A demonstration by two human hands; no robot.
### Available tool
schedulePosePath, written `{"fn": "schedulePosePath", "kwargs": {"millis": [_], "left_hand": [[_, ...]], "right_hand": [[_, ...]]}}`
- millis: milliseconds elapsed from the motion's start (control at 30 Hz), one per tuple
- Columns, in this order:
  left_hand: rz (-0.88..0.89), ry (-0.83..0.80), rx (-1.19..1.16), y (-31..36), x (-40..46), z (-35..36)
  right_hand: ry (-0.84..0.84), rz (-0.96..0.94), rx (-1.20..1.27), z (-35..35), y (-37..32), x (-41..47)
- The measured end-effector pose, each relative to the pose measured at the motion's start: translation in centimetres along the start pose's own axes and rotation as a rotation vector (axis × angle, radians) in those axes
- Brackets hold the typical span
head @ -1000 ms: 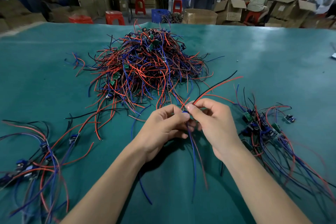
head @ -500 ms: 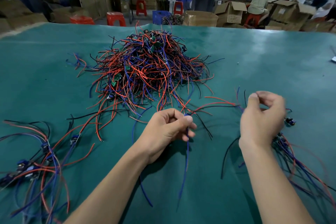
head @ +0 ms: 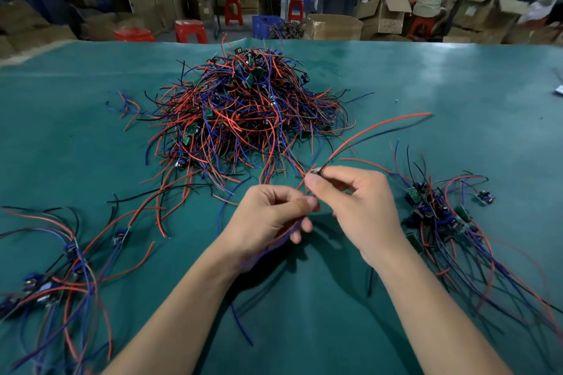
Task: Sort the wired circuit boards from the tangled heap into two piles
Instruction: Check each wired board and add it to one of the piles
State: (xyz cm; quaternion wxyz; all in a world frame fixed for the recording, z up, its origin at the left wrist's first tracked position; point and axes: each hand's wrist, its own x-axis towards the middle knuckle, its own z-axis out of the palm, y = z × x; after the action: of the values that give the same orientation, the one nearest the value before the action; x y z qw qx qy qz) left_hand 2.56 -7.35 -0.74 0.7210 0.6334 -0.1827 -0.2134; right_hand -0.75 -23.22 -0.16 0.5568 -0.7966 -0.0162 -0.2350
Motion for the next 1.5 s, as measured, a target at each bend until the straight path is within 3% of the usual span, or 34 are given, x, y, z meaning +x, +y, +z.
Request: {"fn": "schedulePosePath", "kwargs": {"millis": [200,333,433,533,600,733,867,933,1033,1267,1500], "left_hand": [[0.042,-0.12,0.204,0.3,-0.3,0.0],[0.084,-0.173,0.287,0.1,-0.4,0.1],[0.078,-0.162,0.25,0.0,-0.3,-0.1],[0.071,-0.165,0.21,-0.1,0.0,-0.2],[0.097,-0.176,0.221,-0.6,0.1,-0.2],[0.079,-0.026,0.242,-2.5,0.6,-1.2],[0.116,-0.191,0.222,-2.5,1.0,-1.2],[0.091,-0.126,0.21,-2.2,0.7,-1.1],[0.062,-0.033,0.263,-1.1,-0.6,-0.7],[0.089,-0.132,0.196,0.2,-0.6,0.2],[0.057,-0.105,0.167,0.0,-0.2,0.1]], "right_hand": [[0.367,0.007,0.072,-2.7,0.1,1.2],[0.706,0.145,0.359,-4.9,-0.8,1.6],[0.783,0.127,0.471,-5.3,-3.9,1.9],[0.636,0.074,0.437,-3.1,-8.6,3.3],[0.365,0.022,0.259,0.6,-11.6,4.2],[-0.132,-0.017,-0.022,10.7,-15.8,3.9],[-0.537,0.066,-0.342,16.6,-15.8,4.6],[-0.501,0.041,-0.467,16.9,-14.5,5.6],[-0.309,-0.001,-0.577,15.0,-12.2,7.6],[-0.231,-0.002,-0.904,11.4,-7.2,11.0],[-0.062,0.068,-0.622,8.0,-6.2,11.8]]}}
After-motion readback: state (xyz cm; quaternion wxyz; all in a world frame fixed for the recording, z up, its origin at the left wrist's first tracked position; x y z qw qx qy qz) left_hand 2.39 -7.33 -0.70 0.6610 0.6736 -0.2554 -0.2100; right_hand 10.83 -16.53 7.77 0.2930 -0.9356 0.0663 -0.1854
